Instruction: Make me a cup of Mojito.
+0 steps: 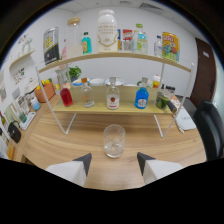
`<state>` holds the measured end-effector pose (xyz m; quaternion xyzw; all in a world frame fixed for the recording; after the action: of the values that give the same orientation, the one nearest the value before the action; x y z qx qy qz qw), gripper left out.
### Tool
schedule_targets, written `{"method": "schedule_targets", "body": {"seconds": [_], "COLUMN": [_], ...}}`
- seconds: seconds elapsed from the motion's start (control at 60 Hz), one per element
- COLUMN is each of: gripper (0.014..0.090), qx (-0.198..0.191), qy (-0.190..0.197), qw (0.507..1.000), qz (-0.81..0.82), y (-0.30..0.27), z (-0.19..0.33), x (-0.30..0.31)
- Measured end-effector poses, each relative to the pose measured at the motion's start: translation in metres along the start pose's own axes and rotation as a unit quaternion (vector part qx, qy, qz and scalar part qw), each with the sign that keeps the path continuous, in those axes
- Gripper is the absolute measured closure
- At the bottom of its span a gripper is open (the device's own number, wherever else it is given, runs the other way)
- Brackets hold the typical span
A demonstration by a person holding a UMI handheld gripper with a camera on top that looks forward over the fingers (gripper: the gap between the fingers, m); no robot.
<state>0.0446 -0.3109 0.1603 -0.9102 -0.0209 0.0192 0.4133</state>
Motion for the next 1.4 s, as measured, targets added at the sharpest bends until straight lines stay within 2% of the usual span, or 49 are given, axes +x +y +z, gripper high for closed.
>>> {"method": "schedule_targets", "body": {"seconds": [0.4,0.6,0.867,1.067,1.267,1.4], "gripper": [0.019,0.0185,0.0188,0.019,0.0214,0.032], "qx": [-0.018,-0.035,0.019,0.049,0.037,0.018], "qy": [0.008,0.02,0.025,0.018,0.009,0.006], "qw": [1.0,0.999,1.0,0.999,0.999,1.0], "qz": [-0.002,-0.002,-0.003,-0.011,0.001,0.01], "y": [0.028,0.043,-0.031,-0.094,-0.115,-0.114], "z": [-0.012,-0.028,-0.025,0.017,0.062,0.086], "x": [0.002,0.048,0.121,0.155,0.169,0.174]}}
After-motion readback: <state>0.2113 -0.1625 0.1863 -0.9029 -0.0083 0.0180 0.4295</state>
